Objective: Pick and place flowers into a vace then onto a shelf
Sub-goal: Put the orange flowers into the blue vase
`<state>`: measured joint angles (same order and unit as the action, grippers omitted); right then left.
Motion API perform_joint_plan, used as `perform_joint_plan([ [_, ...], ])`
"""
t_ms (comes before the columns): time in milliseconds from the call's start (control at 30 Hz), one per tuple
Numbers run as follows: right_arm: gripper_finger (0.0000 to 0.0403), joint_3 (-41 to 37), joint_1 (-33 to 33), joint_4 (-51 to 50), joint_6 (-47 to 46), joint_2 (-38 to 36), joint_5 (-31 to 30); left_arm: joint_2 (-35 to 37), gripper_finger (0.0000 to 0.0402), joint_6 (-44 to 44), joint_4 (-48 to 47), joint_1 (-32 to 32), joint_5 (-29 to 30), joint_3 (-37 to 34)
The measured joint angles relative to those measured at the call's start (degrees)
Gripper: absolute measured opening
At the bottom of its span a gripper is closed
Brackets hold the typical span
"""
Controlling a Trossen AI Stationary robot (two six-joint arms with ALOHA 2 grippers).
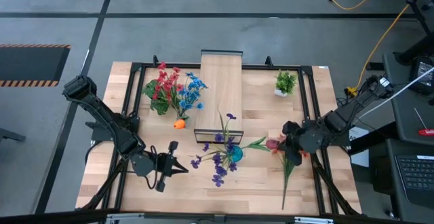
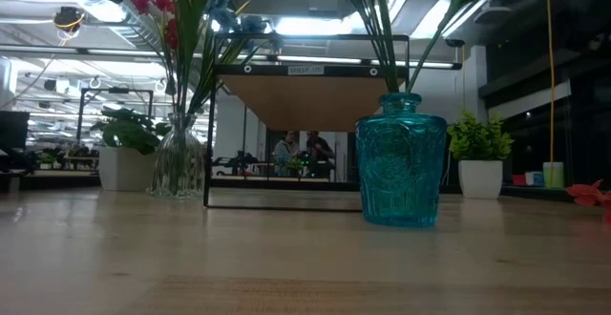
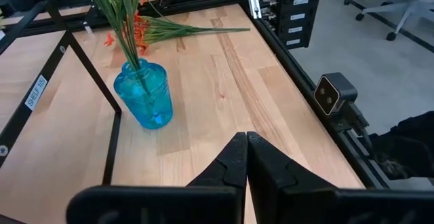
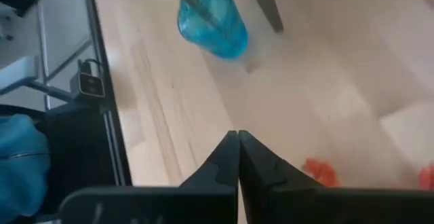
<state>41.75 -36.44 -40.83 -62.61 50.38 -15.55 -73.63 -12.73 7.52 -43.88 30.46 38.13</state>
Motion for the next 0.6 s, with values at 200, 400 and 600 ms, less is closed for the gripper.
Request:
perform_joint_plan([
  [200,0.0003,6.64,-4.89,-5.24,-7.55,9.13,0.22,0.00,0.0003,0.02,-0.01,0.00,0.28,0.00],
  [400,0.0003,15.74,-10.52,-12.98,-19.15,19.61,0.24,0.01,0.0007,0.02,-0.02,0.00,0.31,0.00],
  [600,0.0004,24.34,-17.27,-20.94,-32.17,28.39,-0.45,0.00,0.0003,0.02,-0.85,0.00,-0.04,0.00],
])
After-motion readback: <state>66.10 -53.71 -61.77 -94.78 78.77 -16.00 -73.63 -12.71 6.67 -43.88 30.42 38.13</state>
